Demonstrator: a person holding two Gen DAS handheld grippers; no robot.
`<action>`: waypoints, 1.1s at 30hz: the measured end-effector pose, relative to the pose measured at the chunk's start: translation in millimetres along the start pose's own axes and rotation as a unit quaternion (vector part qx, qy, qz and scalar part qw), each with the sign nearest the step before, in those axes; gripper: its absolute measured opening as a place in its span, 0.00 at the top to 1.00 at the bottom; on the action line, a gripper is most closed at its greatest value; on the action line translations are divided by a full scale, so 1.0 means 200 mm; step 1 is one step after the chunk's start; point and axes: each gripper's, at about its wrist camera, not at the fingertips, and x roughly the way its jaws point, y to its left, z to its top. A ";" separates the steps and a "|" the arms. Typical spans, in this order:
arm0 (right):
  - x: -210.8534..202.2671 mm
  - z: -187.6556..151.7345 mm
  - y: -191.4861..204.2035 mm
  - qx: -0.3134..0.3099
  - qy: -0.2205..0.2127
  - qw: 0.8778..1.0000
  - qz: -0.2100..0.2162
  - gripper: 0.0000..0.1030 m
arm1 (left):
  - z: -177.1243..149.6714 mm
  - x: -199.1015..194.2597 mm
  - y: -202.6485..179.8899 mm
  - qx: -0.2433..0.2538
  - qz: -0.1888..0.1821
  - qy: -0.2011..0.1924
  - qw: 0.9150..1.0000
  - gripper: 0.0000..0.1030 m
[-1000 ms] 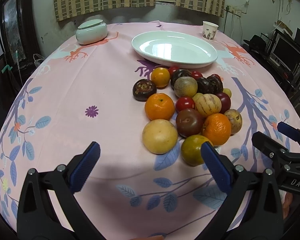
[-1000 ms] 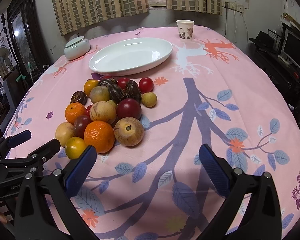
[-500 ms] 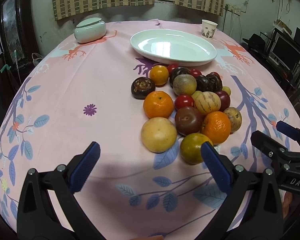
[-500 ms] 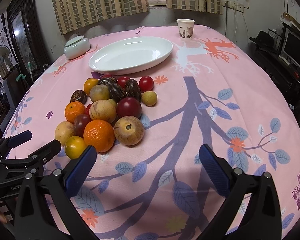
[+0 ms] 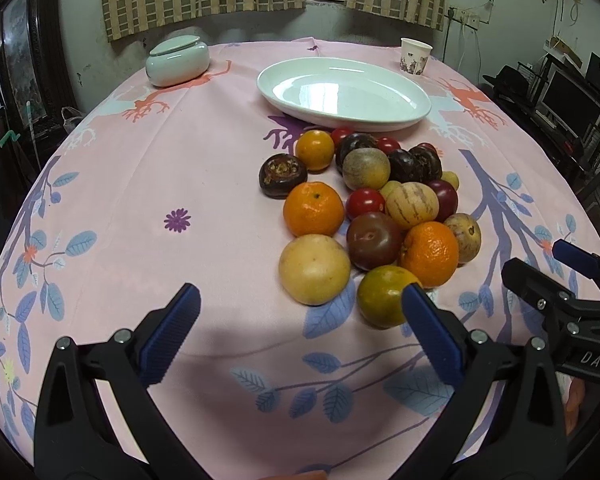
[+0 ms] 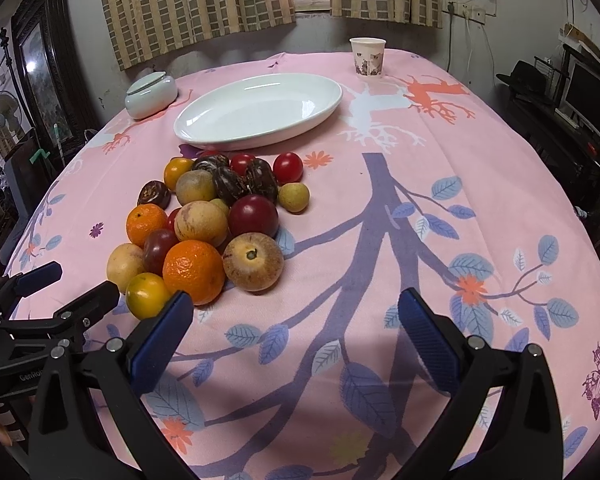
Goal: Organize fruits
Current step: 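Grasp the yellow grapefruit with the left tool while the right tool grasps the brown fruit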
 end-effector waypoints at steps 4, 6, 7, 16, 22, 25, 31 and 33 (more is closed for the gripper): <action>0.01 -0.01 -0.01 -0.003 0.003 1.000 -0.001 0.01 | 0.00 0.01 0.00 0.000 -0.004 0.003 1.000 0.02; 0.00 0.00 0.00 -0.006 0.000 1.000 -0.001 0.01 | 0.00 0.01 0.01 0.008 -0.015 0.000 1.000 0.02; 0.00 -0.01 0.00 -0.009 -0.002 1.000 -0.001 0.01 | 0.00 0.00 0.01 0.015 -0.021 -0.006 1.000 0.02; 0.03 -0.02 -0.13 0.004 0.019 1.000 0.014 0.01 | -0.04 0.13 0.15 0.002 -0.070 0.057 0.996 0.02; 0.06 -0.02 -0.17 0.041 0.045 0.997 0.053 0.01 | -0.05 0.19 0.22 0.030 -0.036 0.069 0.997 0.02; 0.06 -0.02 -0.15 0.034 0.042 0.997 0.053 0.01 | -0.01 0.22 0.19 0.043 -0.041 0.072 0.996 0.02; 0.05 -0.02 -0.15 0.021 0.041 0.998 0.048 0.01 | 0.04 0.26 0.07 0.085 -0.043 0.070 0.993 0.10; 0.06 -0.01 -0.17 0.025 0.040 0.998 0.046 0.01 | 0.06 0.28 0.08 0.080 -0.049 0.074 0.993 0.10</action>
